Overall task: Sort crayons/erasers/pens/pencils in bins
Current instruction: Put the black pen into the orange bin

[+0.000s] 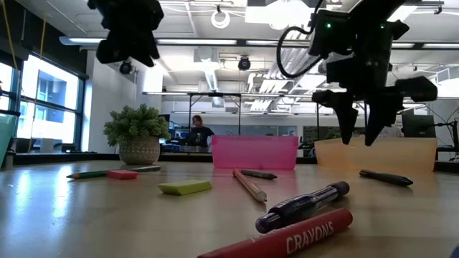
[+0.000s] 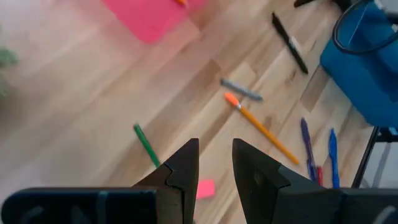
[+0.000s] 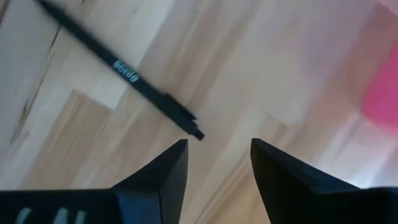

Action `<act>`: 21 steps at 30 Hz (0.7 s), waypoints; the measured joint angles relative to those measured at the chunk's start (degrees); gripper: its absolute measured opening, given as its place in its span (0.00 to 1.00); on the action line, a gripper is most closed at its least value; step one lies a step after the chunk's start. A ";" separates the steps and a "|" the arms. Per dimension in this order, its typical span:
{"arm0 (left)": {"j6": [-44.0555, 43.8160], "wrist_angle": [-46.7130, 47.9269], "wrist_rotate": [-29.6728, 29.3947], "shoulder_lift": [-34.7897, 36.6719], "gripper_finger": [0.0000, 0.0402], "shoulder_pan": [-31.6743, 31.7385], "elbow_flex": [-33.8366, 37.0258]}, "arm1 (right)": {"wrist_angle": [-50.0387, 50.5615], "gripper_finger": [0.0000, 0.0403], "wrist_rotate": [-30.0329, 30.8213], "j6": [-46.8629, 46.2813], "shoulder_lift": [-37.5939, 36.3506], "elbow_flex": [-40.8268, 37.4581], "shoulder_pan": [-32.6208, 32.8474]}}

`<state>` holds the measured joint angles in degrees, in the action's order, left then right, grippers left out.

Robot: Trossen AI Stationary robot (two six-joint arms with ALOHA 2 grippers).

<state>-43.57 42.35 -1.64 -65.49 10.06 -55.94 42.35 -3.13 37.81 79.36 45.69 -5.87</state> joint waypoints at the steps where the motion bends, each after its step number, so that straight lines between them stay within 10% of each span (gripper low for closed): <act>1: -1.25 0.46 -0.83 0.00 0.21 -1.36 0.00 | 0.06 0.42 -0.01 1.68 0.72 0.00 0.53; 21: -8.97 0.97 -5.69 0.00 0.21 -10.66 0.00 | -4.62 0.38 6.52 8.72 11.87 0.03 10.04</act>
<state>-52.55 43.32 -7.32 -65.49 -0.60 -55.94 37.74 3.39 46.53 91.23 45.72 4.17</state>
